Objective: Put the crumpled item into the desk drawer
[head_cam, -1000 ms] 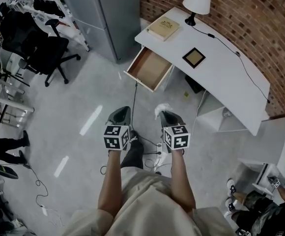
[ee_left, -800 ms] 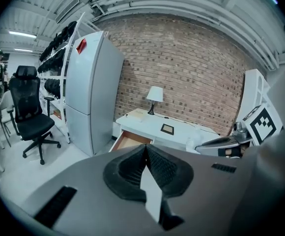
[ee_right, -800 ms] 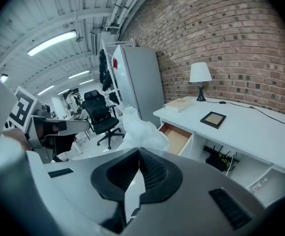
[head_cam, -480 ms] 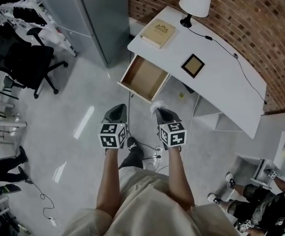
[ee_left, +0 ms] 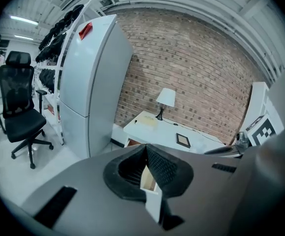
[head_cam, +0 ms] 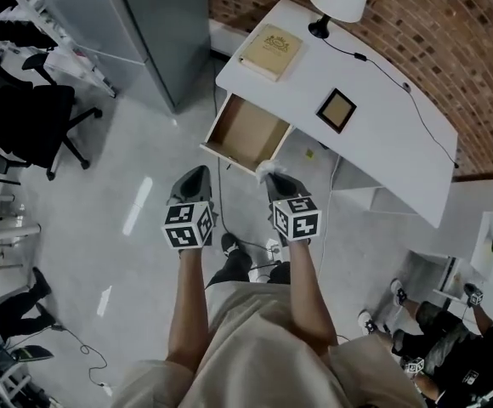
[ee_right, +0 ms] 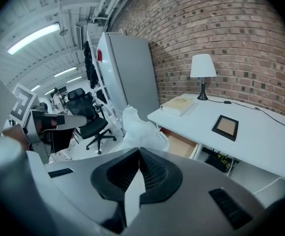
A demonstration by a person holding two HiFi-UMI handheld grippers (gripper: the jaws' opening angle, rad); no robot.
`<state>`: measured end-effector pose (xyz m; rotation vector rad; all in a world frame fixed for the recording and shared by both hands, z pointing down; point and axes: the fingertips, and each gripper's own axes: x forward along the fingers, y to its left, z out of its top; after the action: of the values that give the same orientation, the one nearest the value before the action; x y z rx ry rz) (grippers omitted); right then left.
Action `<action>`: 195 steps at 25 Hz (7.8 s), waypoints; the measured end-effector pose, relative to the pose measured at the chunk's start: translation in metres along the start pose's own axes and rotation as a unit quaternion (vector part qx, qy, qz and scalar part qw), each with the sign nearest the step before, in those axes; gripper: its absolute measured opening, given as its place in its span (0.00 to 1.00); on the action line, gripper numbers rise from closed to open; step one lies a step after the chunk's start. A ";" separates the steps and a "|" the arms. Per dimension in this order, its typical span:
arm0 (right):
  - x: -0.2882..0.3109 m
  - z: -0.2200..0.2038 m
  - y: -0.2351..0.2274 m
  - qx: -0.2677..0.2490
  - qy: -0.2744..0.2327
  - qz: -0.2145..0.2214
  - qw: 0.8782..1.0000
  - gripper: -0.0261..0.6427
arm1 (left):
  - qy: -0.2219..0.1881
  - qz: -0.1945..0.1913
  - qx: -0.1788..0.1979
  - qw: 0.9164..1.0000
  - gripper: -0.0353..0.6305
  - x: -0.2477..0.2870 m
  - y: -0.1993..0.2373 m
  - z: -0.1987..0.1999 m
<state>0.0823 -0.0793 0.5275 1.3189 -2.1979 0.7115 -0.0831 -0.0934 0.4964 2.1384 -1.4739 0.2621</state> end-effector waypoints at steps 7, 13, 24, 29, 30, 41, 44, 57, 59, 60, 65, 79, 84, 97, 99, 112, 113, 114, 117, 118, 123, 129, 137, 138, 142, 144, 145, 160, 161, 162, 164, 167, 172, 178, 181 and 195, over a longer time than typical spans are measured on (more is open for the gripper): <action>0.009 0.012 0.006 0.009 -0.020 0.015 1.000 0.08 | 0.008 -0.009 0.002 1.000 0.08 0.004 0.008 -0.006; 0.028 0.025 0.013 0.002 -0.028 0.043 0.999 0.08 | 0.003 0.008 0.000 1.000 0.08 0.000 0.023 -0.005; 0.098 0.066 0.031 -0.027 -0.016 0.136 0.990 0.08 | -0.004 0.086 -0.009 0.996 0.08 0.013 0.066 0.008; 0.121 0.094 0.010 -0.023 0.000 0.182 0.983 0.08 | -0.006 0.111 -0.018 0.994 0.08 0.054 0.059 0.020; 0.126 0.099 0.003 -0.028 0.004 0.186 0.982 0.08 | -0.003 0.113 -0.021 0.993 0.08 0.066 0.056 0.022; 0.187 0.110 -0.030 -0.130 0.037 0.234 0.963 0.08 | 0.039 0.158 -0.040 0.986 0.08 0.135 0.046 0.016; 0.203 0.098 -0.031 -0.133 0.051 0.249 0.958 0.08 | 0.046 0.179 -0.058 0.981 0.08 0.139 0.052 0.005; 0.271 0.014 -0.047 -0.179 0.137 0.295 0.928 0.08 | 0.077 0.207 -0.089 0.971 0.08 0.155 0.048 -0.064; 0.281 0.004 -0.053 -0.188 0.145 0.294 0.926 0.08 | 0.082 0.203 -0.093 0.971 0.08 0.163 0.043 -0.078; 0.285 -0.001 -0.055 -0.190 0.148 0.292 0.926 0.08 | 0.085 0.200 -0.095 0.971 0.08 0.167 0.041 -0.085; 0.306 -0.022 -0.062 -0.190 0.157 0.283 0.927 0.08 | 0.088 0.188 -0.099 0.973 0.08 0.182 0.038 -0.109; 0.347 -0.074 -0.081 -0.199 0.190 0.248 0.929 0.08 | 0.083 0.237 -0.145 0.957 0.08 0.163 0.090 -0.172; 0.366 -0.090 -0.092 -0.191 0.197 0.229 0.934 0.08 | 0.089 0.225 -0.137 0.961 0.08 0.180 0.094 -0.190; 0.411 -0.140 -0.109 -0.187 0.233 0.194 0.935 0.08 | 0.084 0.165 -0.119 0.976 0.08 0.233 0.087 -0.214; 0.420 -0.146 -0.109 -0.194 0.238 0.190 0.933 0.08 | 0.084 0.163 -0.116 0.976 0.08 0.237 0.090 -0.217; 0.461 -0.170 -0.115 -0.234 0.258 0.166 0.923 0.08 | 0.089 0.159 -0.129 0.975 0.08 0.248 0.093 -0.254; 0.462 -0.172 -0.115 -0.237 0.259 0.165 0.922 0.08 | 0.087 0.160 -0.130 0.975 0.08 0.248 0.094 -0.256; 0.463 -0.174 -0.115 -0.240 0.259 0.165 0.921 0.08 | 0.085 0.160 -0.130 0.975 0.08 0.249 0.095 -0.257; 0.463 -0.181 -0.113 -0.247 0.262 0.161 0.919 0.08 | 0.077 0.158 -0.132 0.976 0.08 0.247 0.100 -0.259; 0.462 -0.183 -0.112 -0.248 0.263 0.159 0.919 0.08 | 0.076 0.156 -0.133 0.976 0.08 0.246 0.101 -0.259; 0.458 -0.183 -0.107 -0.246 0.262 0.148 0.921 0.09 | 0.079 0.144 -0.124 0.979 0.08 0.245 0.108 -0.262; 0.446 -0.178 -0.097 -0.236 0.250 0.131 0.930 0.11 | 0.086 0.129 -0.097 0.983 0.08 0.230 0.118 -0.262; 0.408 -0.164 -0.082 -0.206 0.225 0.110 0.946 0.11 | 0.113 0.098 -0.072 0.986 0.08 0.202 0.112 -0.262; 0.403 -0.161 -0.081 -0.204 0.220 0.107 0.948 0.11 | 0.111 0.094 -0.069 0.987 0.08 0.199 0.111 -0.259; 0.376 -0.152 -0.073 -0.190 0.204 0.091 0.956 0.11 | 0.108 0.078 -0.057 0.989 0.08 0.181 0.106 -0.247; 0.359 -0.144 -0.069 -0.182 0.195 0.085 0.960 0.11 | 0.109 0.071 -0.048 0.990 0.08 0.173 0.102 -0.239; 0.350 -0.140 -0.068 -0.179 0.192 0.082 0.961 0.11 | 0.108 0.067 -0.043 0.991 0.08 0.170 0.099 -0.233; 0.182 -0.059 -0.019 -0.116 0.105 0.059 0.986 0.11 | 0.089 0.029 0.006 0.996 0.08 0.088 0.034 -0.126; 0.175 -0.056 -0.017 -0.110 0.099 0.056 0.987 0.11 | 0.089 0.029 0.011 0.996 0.08 0.085 0.031 -0.121; 0.167 -0.056 -0.015 -0.105 0.095 0.053 0.989 0.11 | 0.091 0.028 0.016 0.995 0.08 0.081 0.026 -0.116; 0.153 -0.056 -0.012 -0.096 0.087 0.049 0.990 0.11 | 0.089 0.022 0.022 0.996 0.08 0.073 0.013 -0.104; 0.129 -0.048 -0.008 -0.085 0.075 0.046 0.992 0.11 | 0.082 0.003 0.031 0.996 0.08 0.062 -0.013 -0.081; 0.095 -0.038 0.003 -0.071 0.054 0.043 0.995 0.11 | 0.074 -0.018 0.043 0.996 0.08 0.044 -0.030 -0.063; 0.073 -0.048 0.006 -0.049 0.051 0.043 0.997 0.11 | 0.066 -0.033 0.047 0.996 0.08 0.035 -0.032 -0.062; 0.066 -0.050 0.009 -0.035 0.048 0.050 0.997 0.11 | 0.076 -0.044 0.051 0.995 0.08 0.032 -0.036 -0.068; 0.064 -0.041 0.022 -0.041 0.036 0.071 0.996 0.08 | 0.078 -0.045 0.052 0.995 0.08 0.028 -0.018 -0.065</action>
<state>0.0415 -0.0854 0.5944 1.0898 -2.2540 0.7006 -0.0474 -0.0777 0.5577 2.2053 -1.2976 0.4719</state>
